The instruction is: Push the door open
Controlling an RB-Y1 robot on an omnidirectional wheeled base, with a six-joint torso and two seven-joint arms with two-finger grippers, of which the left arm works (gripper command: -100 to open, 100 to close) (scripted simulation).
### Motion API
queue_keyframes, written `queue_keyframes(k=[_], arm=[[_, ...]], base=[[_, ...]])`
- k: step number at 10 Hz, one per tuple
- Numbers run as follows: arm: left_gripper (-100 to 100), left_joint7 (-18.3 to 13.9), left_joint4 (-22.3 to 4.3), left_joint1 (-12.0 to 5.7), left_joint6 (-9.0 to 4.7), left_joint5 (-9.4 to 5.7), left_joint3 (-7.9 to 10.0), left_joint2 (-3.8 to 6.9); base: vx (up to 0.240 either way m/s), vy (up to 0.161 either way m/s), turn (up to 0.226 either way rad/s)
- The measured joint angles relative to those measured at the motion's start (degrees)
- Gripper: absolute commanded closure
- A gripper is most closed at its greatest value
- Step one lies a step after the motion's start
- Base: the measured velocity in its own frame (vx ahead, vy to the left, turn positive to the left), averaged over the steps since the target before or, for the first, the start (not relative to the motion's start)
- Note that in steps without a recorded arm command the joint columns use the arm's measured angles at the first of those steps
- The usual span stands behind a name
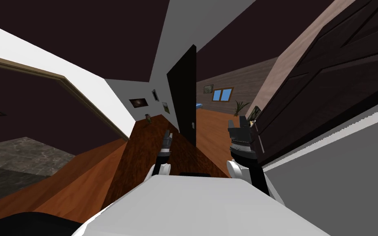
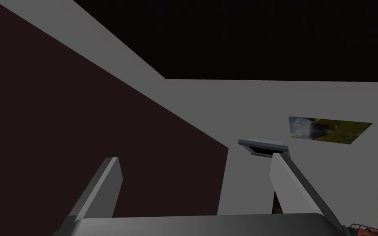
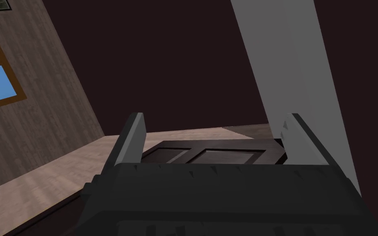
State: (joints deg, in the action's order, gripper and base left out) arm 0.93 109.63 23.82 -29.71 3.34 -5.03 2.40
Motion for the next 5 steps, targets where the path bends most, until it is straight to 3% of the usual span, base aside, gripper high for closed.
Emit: queue_keyframes(k=[5], arm=[[-100, -0.65, -6.42, -2.03, -1.49, -0.10, -2.50, 1.11]], base=[[0.089, 0.047, -0.084]])
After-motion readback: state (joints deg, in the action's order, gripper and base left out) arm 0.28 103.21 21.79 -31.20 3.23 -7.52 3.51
